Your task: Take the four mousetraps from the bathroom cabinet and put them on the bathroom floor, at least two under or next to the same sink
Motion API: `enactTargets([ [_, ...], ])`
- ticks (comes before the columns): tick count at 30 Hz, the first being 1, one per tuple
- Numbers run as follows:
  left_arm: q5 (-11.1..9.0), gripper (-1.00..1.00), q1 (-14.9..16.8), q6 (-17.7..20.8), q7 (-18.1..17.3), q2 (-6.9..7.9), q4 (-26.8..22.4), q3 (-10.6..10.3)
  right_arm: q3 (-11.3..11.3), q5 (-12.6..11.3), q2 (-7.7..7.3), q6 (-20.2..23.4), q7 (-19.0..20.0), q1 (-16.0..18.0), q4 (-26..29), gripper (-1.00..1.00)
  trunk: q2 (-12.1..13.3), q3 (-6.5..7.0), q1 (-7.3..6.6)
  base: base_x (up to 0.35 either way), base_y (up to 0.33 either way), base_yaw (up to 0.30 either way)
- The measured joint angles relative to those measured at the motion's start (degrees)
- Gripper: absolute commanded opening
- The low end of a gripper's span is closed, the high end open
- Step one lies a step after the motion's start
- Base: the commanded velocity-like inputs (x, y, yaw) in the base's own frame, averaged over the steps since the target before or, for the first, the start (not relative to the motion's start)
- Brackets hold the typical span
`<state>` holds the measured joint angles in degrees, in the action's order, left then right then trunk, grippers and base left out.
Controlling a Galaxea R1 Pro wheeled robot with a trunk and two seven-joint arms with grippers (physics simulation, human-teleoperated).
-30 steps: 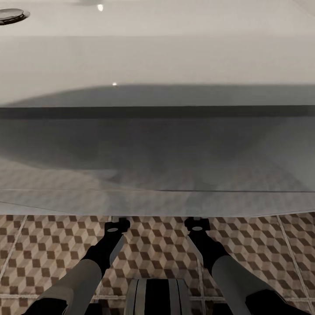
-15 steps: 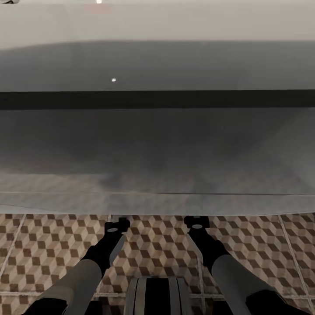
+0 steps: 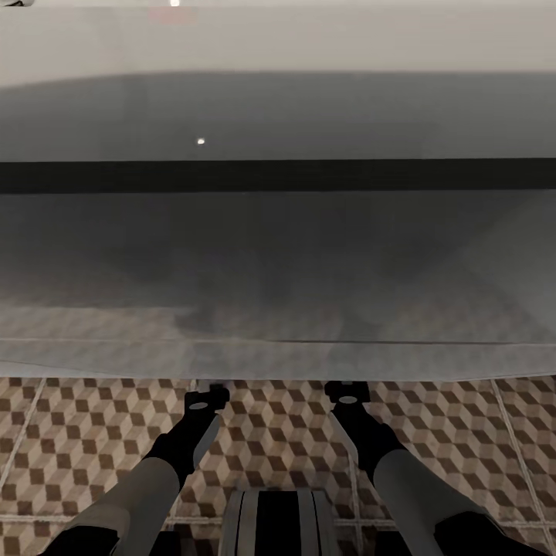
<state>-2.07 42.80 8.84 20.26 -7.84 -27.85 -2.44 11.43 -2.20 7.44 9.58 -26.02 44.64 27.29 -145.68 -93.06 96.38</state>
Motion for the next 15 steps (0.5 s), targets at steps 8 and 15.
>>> enactTargets([
  [8, 0.0, -1.0, 0.0, 0.0, 0.0, 0.0, 0.0, 0.0, 0.0, 0.0, 0.0, 0.0, 0.1, 0.0, 0.1, -1.0, 0.0, 0.0, 0.0, 0.0, 0.0, 0.0],
  [15, 0.1, -1.0, 0.0, 0.0, 0.1, 0.0, 0.0, 0.1, 0.0, 0.0, 0.0, 0.0, 0.0, 0.0, 0.1, -1.0, 0.0, 0.0, 0.0, 0.0, 0.0, 0.0],
])
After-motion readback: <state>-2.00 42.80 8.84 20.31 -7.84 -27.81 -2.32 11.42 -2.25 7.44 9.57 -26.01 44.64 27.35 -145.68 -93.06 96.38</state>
